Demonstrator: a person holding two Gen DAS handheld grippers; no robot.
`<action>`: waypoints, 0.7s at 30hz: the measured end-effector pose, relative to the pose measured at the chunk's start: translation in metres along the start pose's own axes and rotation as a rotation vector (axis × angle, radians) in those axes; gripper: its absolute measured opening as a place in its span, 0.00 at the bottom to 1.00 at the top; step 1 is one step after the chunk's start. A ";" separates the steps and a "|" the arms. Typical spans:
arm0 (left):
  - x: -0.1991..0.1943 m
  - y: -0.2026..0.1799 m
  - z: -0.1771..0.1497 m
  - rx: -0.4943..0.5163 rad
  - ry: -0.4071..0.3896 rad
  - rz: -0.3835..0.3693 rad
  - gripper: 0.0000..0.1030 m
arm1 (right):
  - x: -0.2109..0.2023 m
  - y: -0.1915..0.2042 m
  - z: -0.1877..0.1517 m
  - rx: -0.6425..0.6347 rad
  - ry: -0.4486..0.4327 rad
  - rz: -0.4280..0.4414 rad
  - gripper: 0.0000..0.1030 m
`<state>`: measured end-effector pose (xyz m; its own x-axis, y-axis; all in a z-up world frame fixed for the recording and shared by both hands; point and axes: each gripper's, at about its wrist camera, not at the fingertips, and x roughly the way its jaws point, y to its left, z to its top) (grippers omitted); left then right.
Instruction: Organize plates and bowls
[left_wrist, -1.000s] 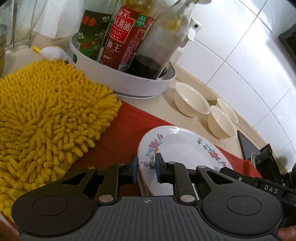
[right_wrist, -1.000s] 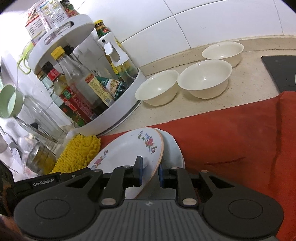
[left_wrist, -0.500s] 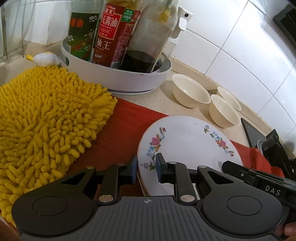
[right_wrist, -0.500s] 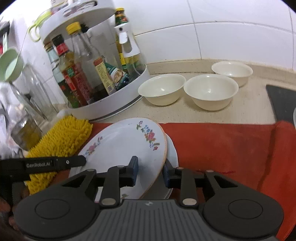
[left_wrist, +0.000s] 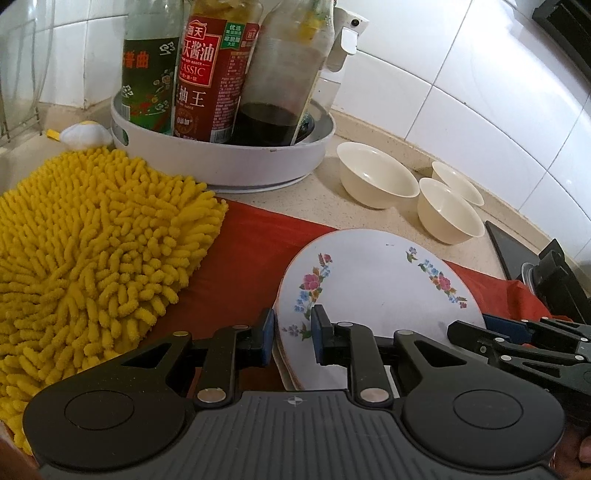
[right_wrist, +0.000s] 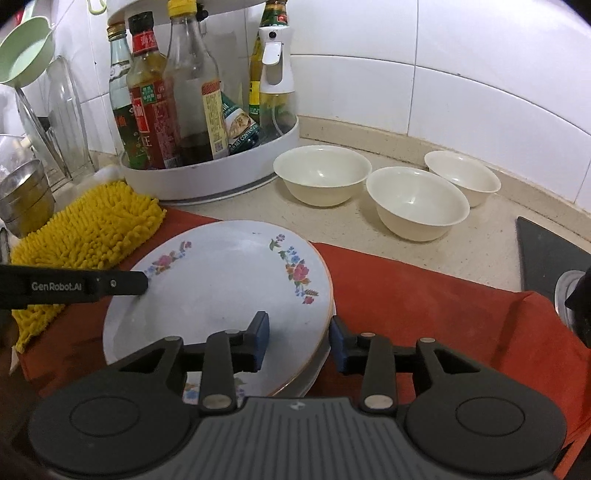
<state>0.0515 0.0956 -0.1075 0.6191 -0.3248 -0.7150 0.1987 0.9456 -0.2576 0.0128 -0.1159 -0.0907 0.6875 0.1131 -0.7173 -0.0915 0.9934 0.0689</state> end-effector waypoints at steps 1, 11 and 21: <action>0.000 0.000 0.000 0.002 0.000 0.001 0.28 | 0.001 0.001 0.000 -0.012 0.008 -0.009 0.31; 0.002 -0.004 0.006 0.056 0.017 0.057 0.44 | 0.004 -0.006 0.000 0.023 0.037 0.000 0.33; -0.005 -0.007 0.041 0.001 0.039 0.081 0.75 | 0.006 -0.059 0.023 0.230 0.010 0.024 0.47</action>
<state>0.0783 0.0916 -0.0761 0.6033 -0.2472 -0.7583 0.1499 0.9689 -0.1967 0.0389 -0.1732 -0.0830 0.6798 0.1376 -0.7203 0.0595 0.9687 0.2412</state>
